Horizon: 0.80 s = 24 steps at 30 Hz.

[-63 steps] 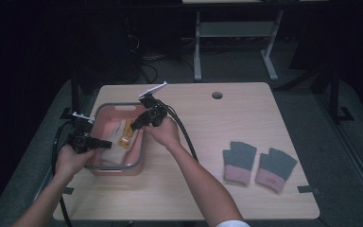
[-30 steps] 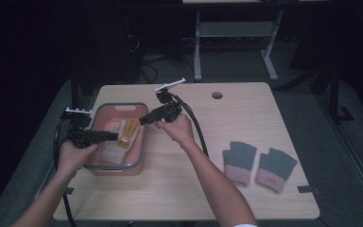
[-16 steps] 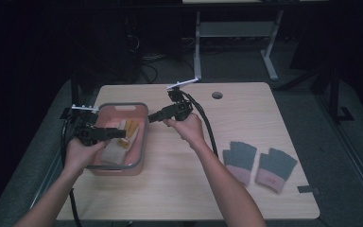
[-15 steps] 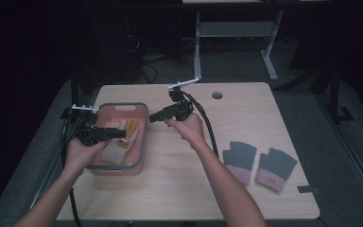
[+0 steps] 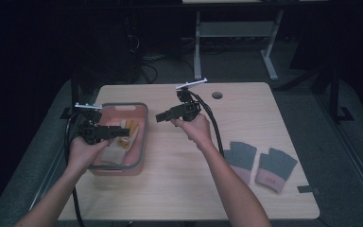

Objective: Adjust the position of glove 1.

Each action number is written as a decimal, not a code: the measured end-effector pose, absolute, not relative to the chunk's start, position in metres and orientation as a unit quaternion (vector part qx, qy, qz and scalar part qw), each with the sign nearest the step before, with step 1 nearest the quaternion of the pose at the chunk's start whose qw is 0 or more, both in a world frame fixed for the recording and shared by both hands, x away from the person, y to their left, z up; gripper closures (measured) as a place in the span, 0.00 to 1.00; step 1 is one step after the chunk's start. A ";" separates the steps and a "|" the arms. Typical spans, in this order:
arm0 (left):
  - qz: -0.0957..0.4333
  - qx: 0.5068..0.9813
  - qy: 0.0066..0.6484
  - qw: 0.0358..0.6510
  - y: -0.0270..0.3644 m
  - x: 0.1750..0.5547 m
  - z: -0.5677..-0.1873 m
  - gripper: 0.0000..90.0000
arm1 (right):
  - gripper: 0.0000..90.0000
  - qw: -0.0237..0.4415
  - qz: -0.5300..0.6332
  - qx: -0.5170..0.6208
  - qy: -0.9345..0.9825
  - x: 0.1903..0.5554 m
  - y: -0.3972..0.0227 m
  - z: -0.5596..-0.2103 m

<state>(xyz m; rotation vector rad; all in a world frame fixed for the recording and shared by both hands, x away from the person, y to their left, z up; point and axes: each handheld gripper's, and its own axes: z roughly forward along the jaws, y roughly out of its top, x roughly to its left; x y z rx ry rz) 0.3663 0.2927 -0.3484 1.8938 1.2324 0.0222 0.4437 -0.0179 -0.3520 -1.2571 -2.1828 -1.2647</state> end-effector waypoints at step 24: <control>0.006 0.776 0.465 0.426 0.258 0.366 -0.343 0.45 | 0.52 0.147 -0.452 -0.464 -0.748 0.433 -0.066 -0.354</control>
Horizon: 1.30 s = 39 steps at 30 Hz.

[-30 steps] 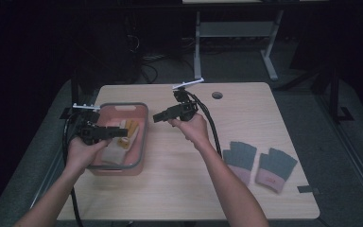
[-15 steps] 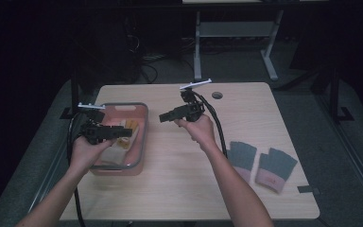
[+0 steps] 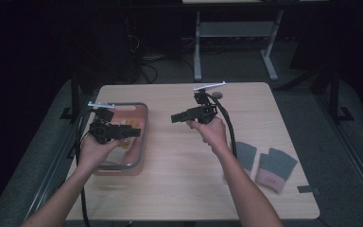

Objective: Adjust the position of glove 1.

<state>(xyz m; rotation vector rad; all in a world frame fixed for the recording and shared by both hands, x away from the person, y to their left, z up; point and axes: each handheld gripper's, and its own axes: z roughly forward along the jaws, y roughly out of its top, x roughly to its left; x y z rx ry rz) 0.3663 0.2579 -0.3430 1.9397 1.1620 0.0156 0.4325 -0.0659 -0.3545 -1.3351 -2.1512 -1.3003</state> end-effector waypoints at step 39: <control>-0.025 0.800 0.410 0.438 0.167 0.357 -0.344 0.42 | 0.50 0.125 -0.460 -0.506 -0.719 0.394 -0.166 -0.368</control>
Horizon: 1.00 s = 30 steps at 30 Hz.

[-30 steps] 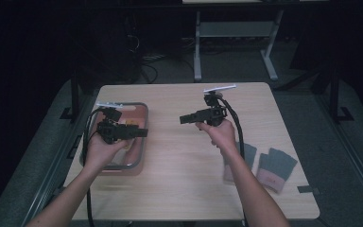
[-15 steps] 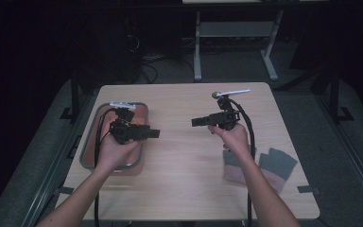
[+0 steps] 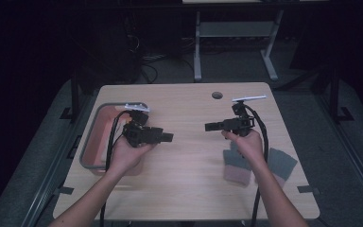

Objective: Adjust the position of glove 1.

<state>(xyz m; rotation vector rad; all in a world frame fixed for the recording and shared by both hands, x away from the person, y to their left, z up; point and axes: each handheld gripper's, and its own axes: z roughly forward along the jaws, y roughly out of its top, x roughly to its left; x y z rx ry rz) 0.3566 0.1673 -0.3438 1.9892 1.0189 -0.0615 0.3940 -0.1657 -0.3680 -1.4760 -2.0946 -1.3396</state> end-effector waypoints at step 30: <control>-0.049 0.818 0.367 0.441 0.099 0.342 -0.356 0.36 | 0.48 0.108 -0.452 -0.542 -0.700 0.354 -0.236 -0.385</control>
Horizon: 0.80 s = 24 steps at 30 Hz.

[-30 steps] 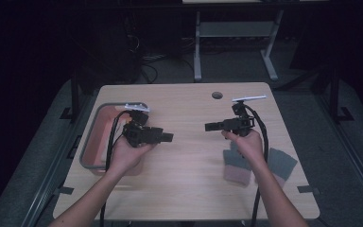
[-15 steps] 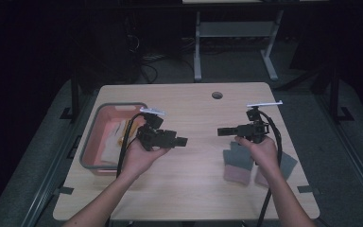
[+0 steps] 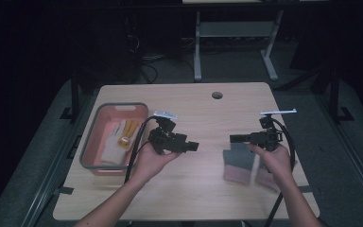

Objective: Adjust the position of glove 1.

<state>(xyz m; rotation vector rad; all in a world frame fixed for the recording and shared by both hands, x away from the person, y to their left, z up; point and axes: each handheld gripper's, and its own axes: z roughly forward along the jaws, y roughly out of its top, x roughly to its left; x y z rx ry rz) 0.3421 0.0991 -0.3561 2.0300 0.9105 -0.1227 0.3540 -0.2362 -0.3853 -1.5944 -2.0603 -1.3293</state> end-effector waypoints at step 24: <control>-0.082 0.827 0.338 0.442 0.045 0.328 -0.382 0.31 | 0.42 0.071 -0.441 -0.570 -0.690 0.317 -0.300 -0.407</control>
